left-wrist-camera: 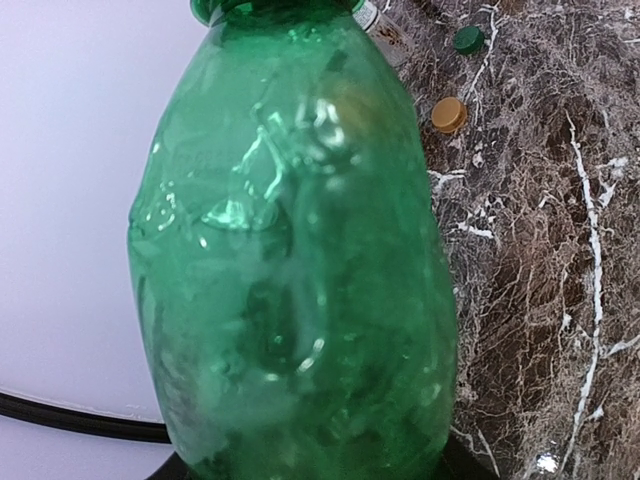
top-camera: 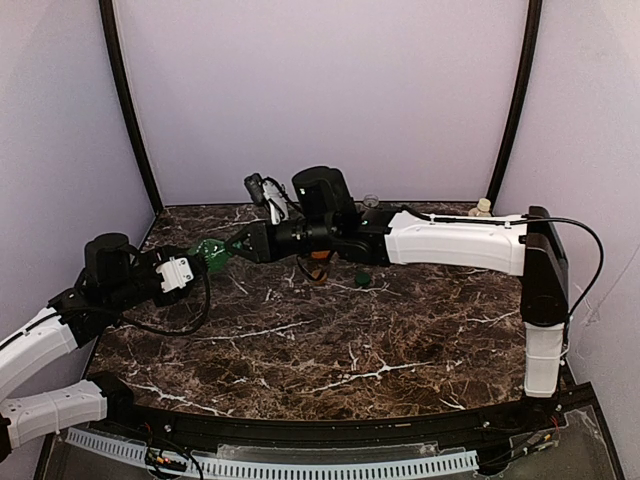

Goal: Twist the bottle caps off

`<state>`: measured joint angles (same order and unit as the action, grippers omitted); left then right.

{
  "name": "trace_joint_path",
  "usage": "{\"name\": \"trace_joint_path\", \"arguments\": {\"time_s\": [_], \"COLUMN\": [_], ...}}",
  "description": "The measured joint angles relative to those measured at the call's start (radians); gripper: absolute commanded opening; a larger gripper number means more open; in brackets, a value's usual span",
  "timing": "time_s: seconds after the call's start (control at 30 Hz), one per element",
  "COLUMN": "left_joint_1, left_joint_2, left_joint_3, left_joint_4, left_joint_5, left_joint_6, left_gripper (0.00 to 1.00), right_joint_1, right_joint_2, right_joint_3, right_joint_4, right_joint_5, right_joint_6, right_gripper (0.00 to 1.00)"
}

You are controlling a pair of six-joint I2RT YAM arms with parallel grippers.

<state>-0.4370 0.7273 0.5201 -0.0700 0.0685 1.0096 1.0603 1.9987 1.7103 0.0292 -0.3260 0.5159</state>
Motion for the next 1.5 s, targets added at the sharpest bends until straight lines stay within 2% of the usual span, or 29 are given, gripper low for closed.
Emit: {"name": "trace_joint_path", "arguments": {"time_s": [0.13, 0.23, 0.43, 0.6, 0.73, 0.9, 1.03, 1.2, 1.23, 1.33, 1.37, 1.4, 1.5], "left_joint_1": [0.000, 0.003, 0.003, 0.002, 0.002, 0.000, 0.000, 0.000, 0.000, 0.000, 0.000, 0.000, -0.001], "left_joint_2": [-0.006, -0.020, -0.025, -0.025, -0.024, -0.021, -0.020, -0.020, -0.020, -0.022, -0.023, -0.024, -0.032], "left_joint_3": [0.001, 0.018, 0.071, 0.104, 0.108, 0.108, 0.108, 0.108, 0.108, 0.108, 0.108, 0.108, 0.108], "left_joint_4": [-0.023, -0.104, -0.323, -0.510, -0.581, -0.609, -0.615, -0.615, -0.615, -0.616, -0.617, -0.618, -0.628], "left_joint_5": [0.023, 0.076, 0.270, 0.417, 0.470, 0.494, 0.496, 0.494, 0.494, 0.491, 0.490, 0.494, 0.512], "left_joint_6": [0.000, -0.001, -0.008, -0.002, 0.021, 0.062, 0.091, 0.105, 0.105, 0.105, 0.105, 0.107, 0.108], "left_gripper": [0.01, 0.01, 0.01, 0.01, 0.01, 0.01, 0.01, 0.01, 0.01, 0.01, 0.01, 0.01, 0.01], "right_joint_1": [0.000, -0.001, 0.037, 0.115, 0.165, 0.214, 0.243, 0.249, 0.249, 0.251, 0.251, 0.251, 0.247], "right_joint_2": [-0.002, -0.010, -0.097, -0.146, -0.173, -0.212, -0.236, -0.239, -0.239, -0.239, -0.239, -0.239, -0.239], "right_joint_3": [-0.004, -0.016, -0.122, -0.148, -0.180, -0.266, -0.347, -0.373, -0.375, -0.385, -0.389, -0.393, -0.395], "right_joint_4": [-0.002, -0.024, -0.102, -0.202, -0.222, -0.157, -0.056, -0.008, -0.003, 0.014, 0.025, 0.035, 0.070], "right_joint_5": [-0.028, -0.092, -0.139, -0.063, 0.021, 0.156, 0.235, 0.255, 0.256, 0.260, 0.262, 0.271, 0.301], "right_joint_6": [-0.049, -0.179, -0.702, -1.118, -1.386, -1.674, -1.846, -1.938, -1.952, -1.972, -1.975, -1.972, -1.954], "right_gripper": [0.00, 0.00, 0.00, 0.00, 0.00, 0.00, 0.00, 0.00, 0.08, 0.46, 0.54, 0.61, 0.70]}}
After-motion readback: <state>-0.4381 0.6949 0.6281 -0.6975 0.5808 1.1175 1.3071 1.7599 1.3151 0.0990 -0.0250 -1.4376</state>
